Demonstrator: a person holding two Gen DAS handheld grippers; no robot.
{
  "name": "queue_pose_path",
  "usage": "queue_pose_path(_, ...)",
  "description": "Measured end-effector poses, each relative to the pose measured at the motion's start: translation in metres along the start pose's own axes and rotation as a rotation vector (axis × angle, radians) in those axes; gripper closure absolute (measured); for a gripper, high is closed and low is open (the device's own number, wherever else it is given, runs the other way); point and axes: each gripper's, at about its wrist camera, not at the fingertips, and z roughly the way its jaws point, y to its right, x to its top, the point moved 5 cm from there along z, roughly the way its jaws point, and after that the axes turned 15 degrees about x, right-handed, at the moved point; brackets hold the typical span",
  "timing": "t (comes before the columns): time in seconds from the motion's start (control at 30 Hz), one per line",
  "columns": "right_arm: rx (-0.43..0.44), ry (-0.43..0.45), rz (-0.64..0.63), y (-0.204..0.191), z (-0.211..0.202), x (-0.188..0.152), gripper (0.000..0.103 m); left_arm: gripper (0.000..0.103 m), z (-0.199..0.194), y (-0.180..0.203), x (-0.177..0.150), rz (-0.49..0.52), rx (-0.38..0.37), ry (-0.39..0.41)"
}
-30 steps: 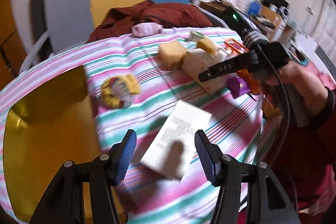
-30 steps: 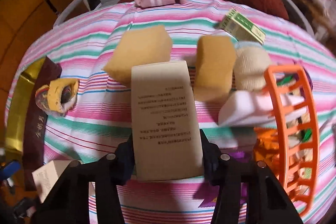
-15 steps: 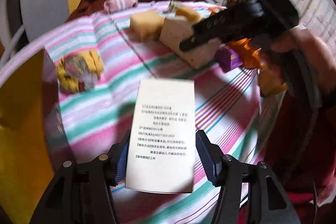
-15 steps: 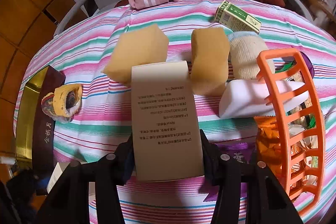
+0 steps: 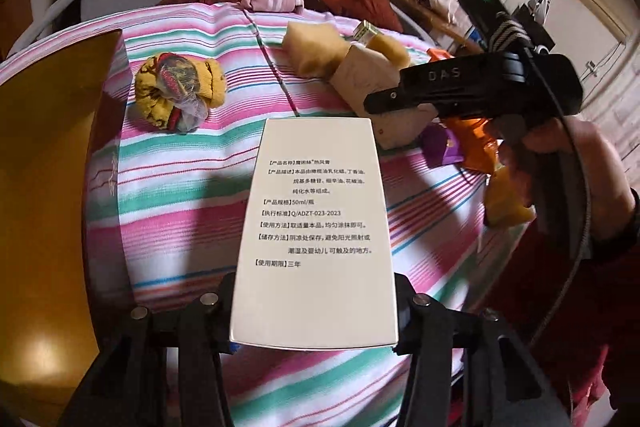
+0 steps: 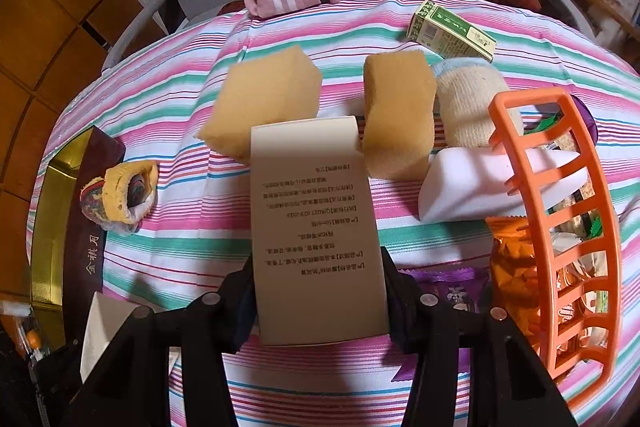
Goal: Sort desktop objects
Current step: 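Grasp the white printed box with the left tool, then carry the white box into the gold tray with the left tool while the right tool places its box there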
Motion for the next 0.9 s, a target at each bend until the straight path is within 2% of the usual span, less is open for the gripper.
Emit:
queue_pose_path(0.33, 0.033, 0.043, 0.033, 0.003, -0.012, -0.002, 0.050, 0.052, -0.033, -0.016, -0.007, -0.086, -0.097, 0.068)
queue_pose_path(0.5, 0.089, 0.077, 0.053, 0.003, -0.021, -0.001, 0.050, 0.052, -0.059, -0.037, -0.005, -0.145, -0.124, 0.129)
queue_pose_path(0.67, 0.153, 0.088, 0.055, -0.008, -0.025, -0.003, 0.050, 0.052, -0.073, -0.065, -0.004, -0.198, -0.093, 0.165)
queue_pose_path(0.77, 0.193, 0.078, 0.053, -0.028, -0.023, -0.008, 0.050, 0.052, -0.076, -0.086, -0.005, -0.231, -0.061, 0.169)
queue_pose_path(0.9, 0.209, 0.042, -0.017, -0.071, -0.017, -0.017, 0.050, 0.052, -0.075, -0.118, -0.003, -0.270, 0.002, 0.170)
